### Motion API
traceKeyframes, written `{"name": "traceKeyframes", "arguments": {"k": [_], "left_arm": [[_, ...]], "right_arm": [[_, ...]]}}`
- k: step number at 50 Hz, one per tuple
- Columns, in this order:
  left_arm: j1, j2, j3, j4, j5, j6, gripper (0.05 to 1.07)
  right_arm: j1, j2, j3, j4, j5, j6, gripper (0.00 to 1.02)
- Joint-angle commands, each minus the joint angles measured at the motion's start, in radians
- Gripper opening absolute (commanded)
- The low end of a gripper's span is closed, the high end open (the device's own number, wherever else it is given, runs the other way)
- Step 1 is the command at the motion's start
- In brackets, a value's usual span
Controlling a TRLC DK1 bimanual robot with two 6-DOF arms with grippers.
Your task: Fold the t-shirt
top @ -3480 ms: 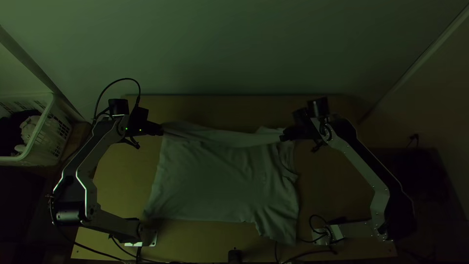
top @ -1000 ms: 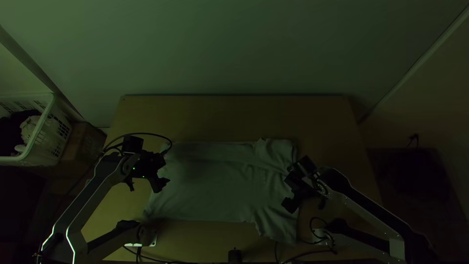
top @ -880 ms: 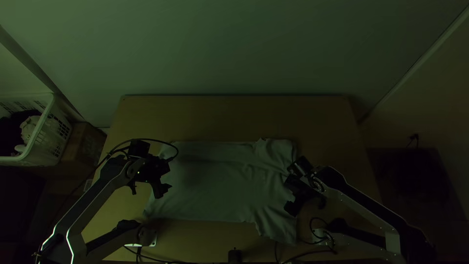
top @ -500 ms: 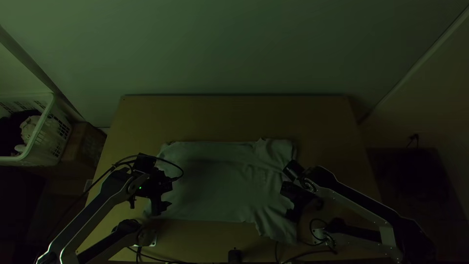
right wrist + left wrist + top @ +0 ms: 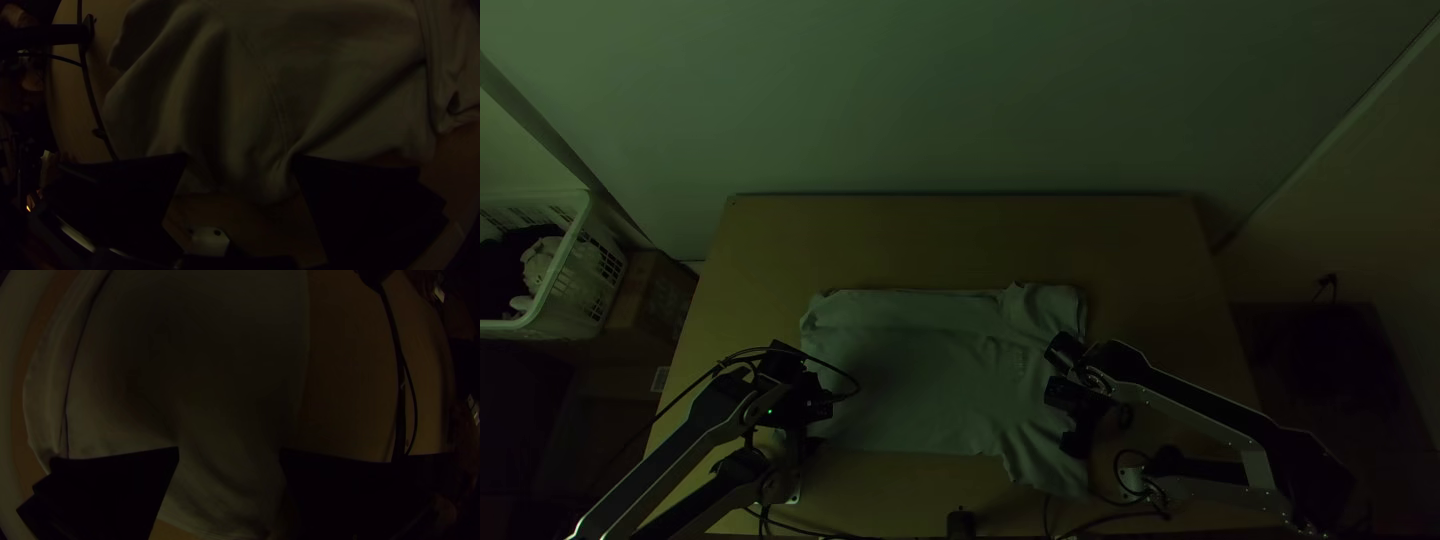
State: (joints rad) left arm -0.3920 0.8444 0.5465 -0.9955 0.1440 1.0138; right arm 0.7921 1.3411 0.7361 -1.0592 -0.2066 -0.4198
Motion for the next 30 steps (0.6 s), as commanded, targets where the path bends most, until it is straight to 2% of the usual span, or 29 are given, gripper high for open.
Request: {"name": "traceKeyframes", "arguments": {"k": [1,14,18,25,30], "left_arm": [[-0.019,-0.022,-0.039,-0.002,-0.023,0.003,1.02],[-0.047,-0.038,-0.054,-0.005,-0.040,0.002,1.01],[-0.047,-0.031,-0.059,0.003,-0.050,-0.009,1.01],[-0.053,-0.031,-0.076,0.028,-0.052,-0.029,0.90],[-0.056,-0.031,-0.088,0.063,-0.052,-0.034,0.79]], "right_arm": [[0.015,0.035,-0.017,0.050,0.033,-0.007,0.97],[0.019,0.064,-0.029,0.114,0.039,0.012,0.95],[0.019,0.064,-0.030,0.122,0.041,0.024,0.89],[0.024,0.064,-0.033,0.123,0.058,0.036,0.85],[0.024,0.061,-0.033,0.134,0.072,0.053,0.68]]}}
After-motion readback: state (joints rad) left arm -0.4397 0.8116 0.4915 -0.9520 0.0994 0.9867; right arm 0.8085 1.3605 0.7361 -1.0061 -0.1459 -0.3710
